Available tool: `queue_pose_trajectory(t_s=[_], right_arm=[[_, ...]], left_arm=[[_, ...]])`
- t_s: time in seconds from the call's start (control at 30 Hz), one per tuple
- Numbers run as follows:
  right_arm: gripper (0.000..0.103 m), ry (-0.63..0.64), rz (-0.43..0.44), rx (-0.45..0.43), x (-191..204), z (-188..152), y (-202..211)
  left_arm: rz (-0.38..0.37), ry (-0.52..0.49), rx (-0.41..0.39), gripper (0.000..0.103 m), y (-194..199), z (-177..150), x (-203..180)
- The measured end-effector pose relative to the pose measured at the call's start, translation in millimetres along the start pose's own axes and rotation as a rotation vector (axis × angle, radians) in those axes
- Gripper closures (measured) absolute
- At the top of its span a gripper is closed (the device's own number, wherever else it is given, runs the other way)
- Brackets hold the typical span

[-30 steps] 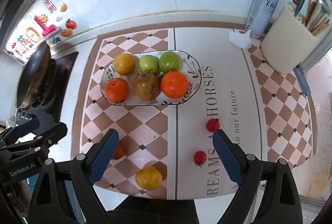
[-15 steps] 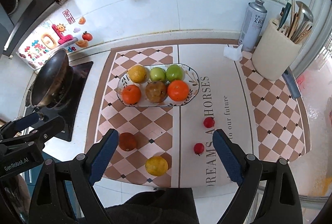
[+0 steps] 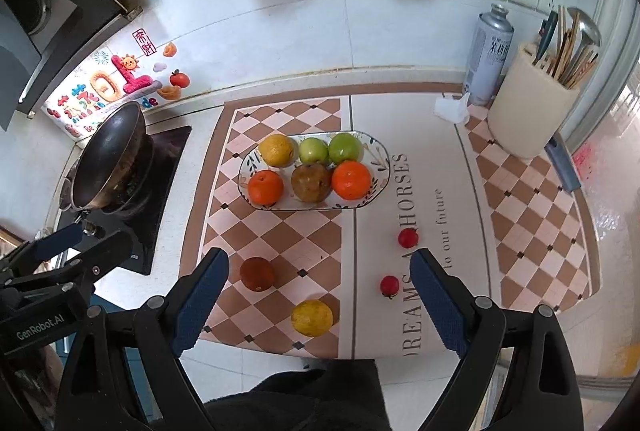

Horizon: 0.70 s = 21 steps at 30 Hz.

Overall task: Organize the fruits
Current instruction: 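Lift both tools back from the plate toward the remaining fruit, then grasp the tangerine with the left gripper while the right gripper grasps the lemon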

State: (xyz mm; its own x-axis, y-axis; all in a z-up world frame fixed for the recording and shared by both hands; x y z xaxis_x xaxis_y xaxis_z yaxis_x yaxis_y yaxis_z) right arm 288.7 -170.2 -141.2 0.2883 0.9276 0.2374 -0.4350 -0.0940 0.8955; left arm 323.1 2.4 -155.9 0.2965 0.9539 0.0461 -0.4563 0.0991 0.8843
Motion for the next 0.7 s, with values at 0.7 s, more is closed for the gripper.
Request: queue_pose_trajectory(t_s=[0.7], right_arm=[[0.009,-0.126,0.051,0.613,-42,-128,-226]], left_arm=[[0.223,-0.047,0.289,0.006,-137,-49,29]])
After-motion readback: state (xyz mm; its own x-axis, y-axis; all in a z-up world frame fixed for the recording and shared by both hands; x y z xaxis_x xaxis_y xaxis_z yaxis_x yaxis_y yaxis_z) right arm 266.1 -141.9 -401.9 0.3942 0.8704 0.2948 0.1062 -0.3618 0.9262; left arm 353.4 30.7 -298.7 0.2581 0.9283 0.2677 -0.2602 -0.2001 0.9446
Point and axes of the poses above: each gripper's, at about its wrist camera, not at the fingertips, and y roughly against the way its jaws point, x to its left, z to its top, the point moved 7 cm from there along -y, roughly the way its jaws point, and after that the axes turned 12 degrees about -y, right-handed, at the moved point
